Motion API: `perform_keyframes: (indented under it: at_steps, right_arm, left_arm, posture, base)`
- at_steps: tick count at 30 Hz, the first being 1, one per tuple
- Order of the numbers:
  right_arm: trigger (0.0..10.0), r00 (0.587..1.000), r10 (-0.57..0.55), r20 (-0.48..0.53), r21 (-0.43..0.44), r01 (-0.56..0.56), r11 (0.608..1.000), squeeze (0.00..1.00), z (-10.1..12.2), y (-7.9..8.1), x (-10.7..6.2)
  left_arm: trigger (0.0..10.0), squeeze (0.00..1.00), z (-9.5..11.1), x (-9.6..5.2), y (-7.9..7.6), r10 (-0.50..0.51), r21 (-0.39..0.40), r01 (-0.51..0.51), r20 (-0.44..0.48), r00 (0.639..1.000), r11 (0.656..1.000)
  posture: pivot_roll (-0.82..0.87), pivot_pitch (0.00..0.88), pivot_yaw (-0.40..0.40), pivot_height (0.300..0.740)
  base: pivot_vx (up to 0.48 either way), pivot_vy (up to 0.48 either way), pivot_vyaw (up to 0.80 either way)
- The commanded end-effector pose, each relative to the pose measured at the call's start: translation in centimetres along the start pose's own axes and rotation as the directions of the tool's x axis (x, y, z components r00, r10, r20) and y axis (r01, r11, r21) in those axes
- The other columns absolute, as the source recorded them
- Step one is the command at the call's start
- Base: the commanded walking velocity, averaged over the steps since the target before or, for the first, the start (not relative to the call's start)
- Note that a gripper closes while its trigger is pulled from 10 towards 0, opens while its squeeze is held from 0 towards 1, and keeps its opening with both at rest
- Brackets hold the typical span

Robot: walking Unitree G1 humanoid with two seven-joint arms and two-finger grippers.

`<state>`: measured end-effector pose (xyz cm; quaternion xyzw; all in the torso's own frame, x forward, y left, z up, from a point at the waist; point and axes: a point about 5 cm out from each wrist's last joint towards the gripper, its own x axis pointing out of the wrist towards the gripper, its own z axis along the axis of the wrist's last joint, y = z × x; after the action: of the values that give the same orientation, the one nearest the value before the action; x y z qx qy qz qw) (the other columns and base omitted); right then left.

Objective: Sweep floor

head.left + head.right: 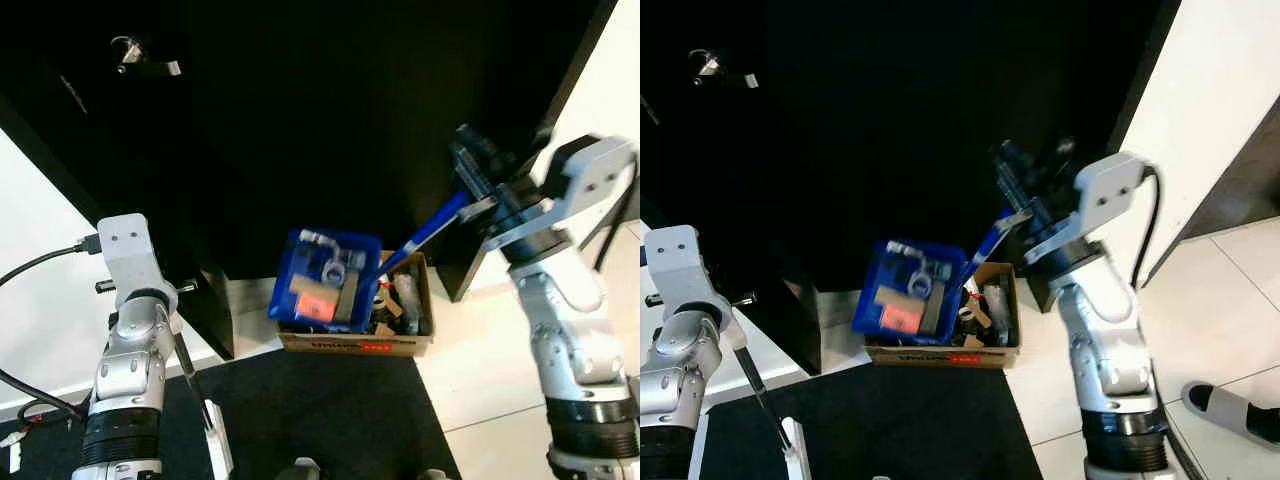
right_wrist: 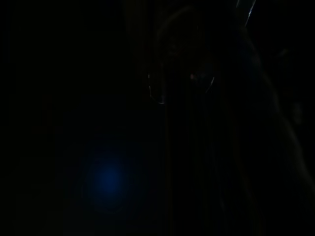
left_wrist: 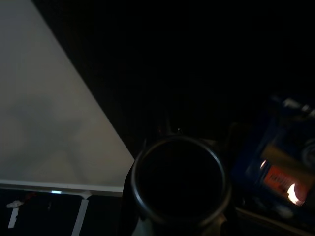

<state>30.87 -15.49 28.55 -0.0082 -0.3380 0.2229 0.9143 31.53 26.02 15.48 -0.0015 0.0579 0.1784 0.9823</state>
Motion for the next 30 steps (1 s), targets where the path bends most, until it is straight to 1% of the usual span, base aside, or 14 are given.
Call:
perform_keyframes:
  at_steps: [1,3,8,10,12,13,15,18,20,23,25,26,27,30]
  right_arm:
    - [10.0,0.999,-0.01,0.049,-0.034,0.012,0.999,0.0,0.7,-0.3,0.2]
    - [10.0,0.998,-0.016,0.056,-0.116,0.023,0.993,0.0,0.9,-0.9,0.5]
    - [10.0,0.999,0.009,0.049,-0.164,-0.001,0.986,0.0,0.7,-0.9,0.7]
    - [10.0,0.998,0.044,0.046,-0.188,-0.034,0.982,0.0,0.3,-0.3,0.8]
    - [10.0,0.994,0.103,0.037,-0.231,-0.091,0.969,0.0,-0.4,0.7,1.1]
    - [10.0,0.994,0.103,0.037,-0.231,-0.091,0.969,0.0,-0.4,0.7,1.1]
    - [10.0,0.989,0.145,0.028,-0.261,-0.133,0.956,0.0,-1.0,1.4,1.3]
    - [10.0,0.982,0.188,-0.002,-0.35,-0.177,0.92,0.0,-2.1,1.6,1.4]
    - [10.0,0.978,0.207,-0.022,-0.392,-0.199,0.898,0.0,-2.6,1.5,1.4]
    - [10.0,0.976,0.216,-0.03,-0.422,-0.208,0.882,0.0,-2.9,1.5,1.5]
    - [10.0,0.971,0.236,-0.041,-0.466,-0.228,0.855,0.0,-3.2,1.6,1.6]
    - [10.0,0.964,0.262,-0.054,-0.509,-0.252,0.823,0.0,-3.5,1.8,1.7]
    - [10.0,0.964,0.262,-0.054,-0.509,-0.252,0.823,0.0,-3.5,1.8,1.7]
    - [10.0,0.953,0.293,-0.072,-0.559,-0.282,0.779,0.0,-3.8,2.0,1.7]
  left_arm:
    - [10.0,0.0,0.0,-0.2,0.3,0.006,0.019,-0.006,0.01,1.0,1.0]
    - [10.0,0.0,0.0,-0.3,0.2,-0.004,0.018,0.003,0.009,1.0,1.0]
    - [10.0,0.0,0.0,-0.4,0.1,-0.011,0.02,0.011,0.007,1.0,1.0]
    - [10.0,0.0,0.0,-0.4,-0.1,-0.017,0.021,0.017,0.005,1.0,1.0]
    - [10.0,0.0,0.0,-0.4,-0.3,-0.025,0.02,0.025,0.005,1.0,0.999]
    - [10.0,0.0,0.0,-0.4,-0.3,-0.025,0.02,0.025,0.005,1.0,0.999]
    - [10.0,0.0,0.0,-0.5,-0.4,-0.031,0.02,0.031,0.006,1.0,0.999]
    - [10.0,0.0,-0.1,-0.9,-0.2,-0.032,0.021,0.032,0.003,0.999,0.999]
    - [10.0,0.0,-0.2,-1.1,0.1,-0.029,0.022,0.029,0.0,1.0,0.999]
    - [10.0,0.0,-0.3,-1.4,0.4,-0.024,0.024,0.024,-0.006,1.0,0.999]
    - [10.0,0.0,-0.5,-1.7,0.4,-0.02,0.022,0.021,-0.011,1.0,1.0]
    - [10.0,0.0,-0.7,-2.0,0.4,-0.018,0.02,0.018,-0.015,1.0,1.0]
    - [10.0,0.0,-0.7,-2.0,0.4,-0.018,0.02,0.018,-0.015,1.0,1.0]
    - [10.0,0.0,-0.8,-2.3,0.4,-0.015,0.014,0.015,-0.018,1.0,1.0]
  posture:
    - [0.03,0.177,0.12,0.74]
    - [0.04,0.179,0.123,0.74]
    - [0.04,0.184,0.128,0.74]
    - [0.03,0.188,0.129,0.74]
    - [0.03,0.192,0.128,0.74]
    - [0.03,0.192,0.128,0.74]
    - [0.04,0.198,0.123,0.74]
    - [0.05,0.212,0.117,0.74]
    - [0.06,0.226,0.113,0.74]
    - [0.07,0.238,0.106,0.74]
    - [0.07,0.255,0.093,0.74]
    - [0.08,0.261,0.085,0.74]
    - [0.08,0.261,0.085,0.74]
    - [0.08,0.274,0.072,0.74]
  base:
    - [0.0,0.0,0.0]
    - [0.0,0.0,0.0]
    - [0.0,0.0,0.0]
    - [0.0,0.0,0.0]
    - [0.0,0.0,0.0]
    - [0.0,0.0,0.0]
    - [0.0,0.0,0.0]
    - [0.0,0.0,0.0]
    - [0.0,0.0,0.0]
    - [0.0,0.0,0.0]
    - [0.0,0.0,0.0]
    - [0.0,0.0,0.0]
    - [0.0,0.0,0.0]
    - [0.0,0.0,0.0]
